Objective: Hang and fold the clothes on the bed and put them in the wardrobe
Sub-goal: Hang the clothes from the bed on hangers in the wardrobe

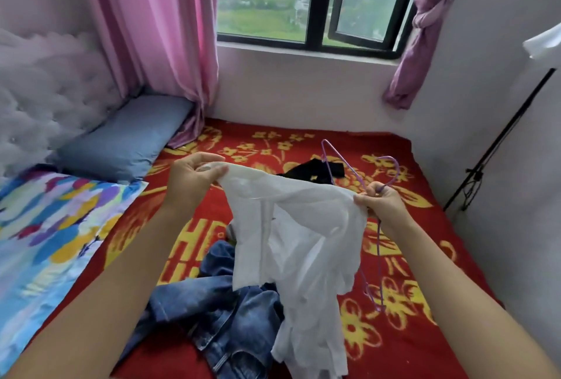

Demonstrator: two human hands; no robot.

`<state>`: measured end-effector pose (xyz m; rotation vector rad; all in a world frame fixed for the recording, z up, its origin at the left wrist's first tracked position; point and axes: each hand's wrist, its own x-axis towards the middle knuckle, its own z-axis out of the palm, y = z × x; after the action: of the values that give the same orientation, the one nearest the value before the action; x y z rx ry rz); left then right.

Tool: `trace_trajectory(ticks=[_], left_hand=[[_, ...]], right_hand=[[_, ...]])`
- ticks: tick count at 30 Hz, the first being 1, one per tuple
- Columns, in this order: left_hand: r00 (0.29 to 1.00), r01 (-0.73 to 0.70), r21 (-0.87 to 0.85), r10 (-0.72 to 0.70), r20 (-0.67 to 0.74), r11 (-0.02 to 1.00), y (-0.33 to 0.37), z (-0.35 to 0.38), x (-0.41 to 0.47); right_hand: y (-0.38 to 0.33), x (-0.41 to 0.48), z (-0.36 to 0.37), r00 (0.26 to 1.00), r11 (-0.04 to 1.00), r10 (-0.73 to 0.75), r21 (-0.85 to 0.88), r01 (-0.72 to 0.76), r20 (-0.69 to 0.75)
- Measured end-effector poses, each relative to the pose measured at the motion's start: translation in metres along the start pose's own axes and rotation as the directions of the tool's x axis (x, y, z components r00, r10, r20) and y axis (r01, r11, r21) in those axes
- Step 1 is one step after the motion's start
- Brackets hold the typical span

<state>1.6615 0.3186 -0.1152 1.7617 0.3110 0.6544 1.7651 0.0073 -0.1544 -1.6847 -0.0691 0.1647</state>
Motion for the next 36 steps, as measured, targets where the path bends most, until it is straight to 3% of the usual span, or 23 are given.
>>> trace_trajectory(ticks=[5, 8, 12, 19, 23, 27, 31, 36], left_hand=[[0.981, -0.169, 0.074, 0.160, 0.110, 0.983, 0.019, 0.026, 0.018], [0.928, -0.331, 0.166, 0.288, 0.238, 0.929, 0.032, 0.043, 0.021], [0.900, -0.383, 0.154, 0.331, 0.284, 0.911, 0.043, 0.060, 0.021], [0.912, -0.322, -0.010, 0.312, 0.267, 0.947, 0.050, 0.056, 0.036], [0.928, -0.335, 0.043, 0.322, 0.185, 0.941, 0.048, 0.054, 0.045], [0.929, -0.329, 0.050, 0.313, 0.197, 0.943, 0.048, 0.063, 0.045], [0.917, -0.326, 0.014, 0.313, 0.247, 0.945, 0.047, 0.069, 0.045], [0.923, -0.194, -0.023, 0.190, 0.333, 0.981, 0.030, 0.062, 0.061]], right_hand=[[0.005, -0.007, 0.023, 0.998, 0.985, -0.058, -0.165, 0.055, -0.016], [-0.003, -0.016, 0.053, 0.987, 0.963, -0.123, -0.227, 0.144, 0.107], [-0.004, -0.028, 0.096, 0.960, 0.940, -0.183, -0.249, 0.233, 0.211], [-0.005, -0.025, 0.126, 0.959, 0.933, -0.277, -0.255, 0.253, -0.063], [-0.009, -0.034, 0.133, 0.889, 0.919, -0.383, -0.198, 0.341, -0.252], [-0.017, -0.035, 0.146, 0.813, 0.820, -0.549, -0.311, 0.480, -0.193], [-0.027, -0.025, 0.149, 0.830, 0.847, -0.497, -0.349, 0.400, -0.254], [-0.047, -0.014, 0.119, 0.889, 0.938, -0.345, -0.066, 0.341, -0.302]])
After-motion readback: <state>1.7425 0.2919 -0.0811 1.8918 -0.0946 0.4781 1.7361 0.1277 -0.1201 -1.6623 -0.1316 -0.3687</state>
